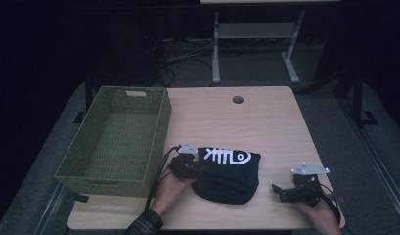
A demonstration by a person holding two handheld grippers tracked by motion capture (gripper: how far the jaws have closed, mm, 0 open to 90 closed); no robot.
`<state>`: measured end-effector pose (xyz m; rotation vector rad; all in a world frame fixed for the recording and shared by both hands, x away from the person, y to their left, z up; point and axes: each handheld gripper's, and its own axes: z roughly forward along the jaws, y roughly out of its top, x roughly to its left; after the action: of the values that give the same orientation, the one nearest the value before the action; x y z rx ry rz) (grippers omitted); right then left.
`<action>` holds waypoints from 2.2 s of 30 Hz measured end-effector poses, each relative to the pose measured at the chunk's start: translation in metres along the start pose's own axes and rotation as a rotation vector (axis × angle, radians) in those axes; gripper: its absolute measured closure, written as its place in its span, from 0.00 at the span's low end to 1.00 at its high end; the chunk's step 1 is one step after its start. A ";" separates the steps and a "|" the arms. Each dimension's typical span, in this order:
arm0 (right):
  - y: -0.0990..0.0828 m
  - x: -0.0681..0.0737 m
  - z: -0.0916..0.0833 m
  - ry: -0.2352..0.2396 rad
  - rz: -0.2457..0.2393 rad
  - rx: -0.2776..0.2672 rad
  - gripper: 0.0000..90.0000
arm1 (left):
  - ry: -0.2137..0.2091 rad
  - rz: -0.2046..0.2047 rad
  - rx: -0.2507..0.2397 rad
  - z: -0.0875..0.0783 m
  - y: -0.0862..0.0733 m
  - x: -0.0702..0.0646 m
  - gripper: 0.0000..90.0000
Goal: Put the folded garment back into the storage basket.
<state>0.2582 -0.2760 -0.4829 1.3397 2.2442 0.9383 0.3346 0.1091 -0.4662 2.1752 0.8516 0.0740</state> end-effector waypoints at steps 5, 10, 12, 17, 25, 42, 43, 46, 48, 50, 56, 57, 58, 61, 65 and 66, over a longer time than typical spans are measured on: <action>0.000 0.000 0.000 0.000 0.000 0.000 0.01 | 0.015 0.015 0.010 -0.002 0.003 -0.003 0.79; 0.000 0.000 0.000 0.000 0.000 0.000 0.01 | 0.010 0.007 -0.001 -0.007 0.007 -0.004 0.80; 0.000 0.000 0.000 0.000 0.000 0.000 0.01 | 0.020 0.017 -0.003 -0.010 0.010 -0.007 0.80; 0.000 0.000 0.000 0.000 0.000 0.000 0.01 | 0.020 0.039 -0.020 -0.021 0.018 -0.015 0.80; 0.000 0.000 0.000 0.000 0.000 0.000 0.01 | -0.003 0.053 -0.060 -0.037 0.031 -0.024 0.81; 0.000 0.000 0.000 0.001 0.001 -0.001 0.01 | -0.040 0.064 -0.160 -0.078 0.057 -0.025 0.82; 0.000 0.000 0.000 0.001 0.000 -0.001 0.01 | -0.040 0.063 -0.164 -0.080 0.058 -0.024 0.82; 0.000 0.000 0.000 0.000 0.001 -0.001 0.01 | -0.044 0.057 -0.174 -0.087 0.061 -0.020 0.82; 0.000 0.000 0.000 0.000 0.001 -0.001 0.01 | -0.041 0.061 -0.177 -0.091 0.062 -0.019 0.82; 0.000 0.000 0.000 0.001 0.001 -0.001 0.01 | -0.042 0.060 -0.180 -0.095 0.064 -0.017 0.82; 0.000 0.000 0.000 0.001 0.001 -0.001 0.01 | -0.027 0.057 -0.203 -0.111 0.066 -0.011 0.82; 0.000 0.000 0.000 0.002 0.001 -0.002 0.01 | -0.023 0.056 -0.207 -0.114 0.067 -0.010 0.82; 0.000 0.000 0.000 0.002 0.001 -0.001 0.01 | -0.019 0.055 -0.212 -0.117 0.067 -0.009 0.82; 0.000 0.000 0.000 0.002 0.001 -0.001 0.01 | -0.011 0.056 -0.222 -0.125 0.069 -0.006 0.82; 0.000 0.000 0.000 0.001 0.001 -0.001 0.01 | 0.007 0.061 -0.229 -0.136 0.073 -0.003 0.82; 0.000 0.000 0.000 0.002 0.001 -0.001 0.01 | 0.011 0.064 -0.232 -0.140 0.074 -0.002 0.82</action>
<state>0.2581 -0.2760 -0.4828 1.3403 2.2442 0.9409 0.3301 0.1639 -0.3178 1.9847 0.7409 0.2065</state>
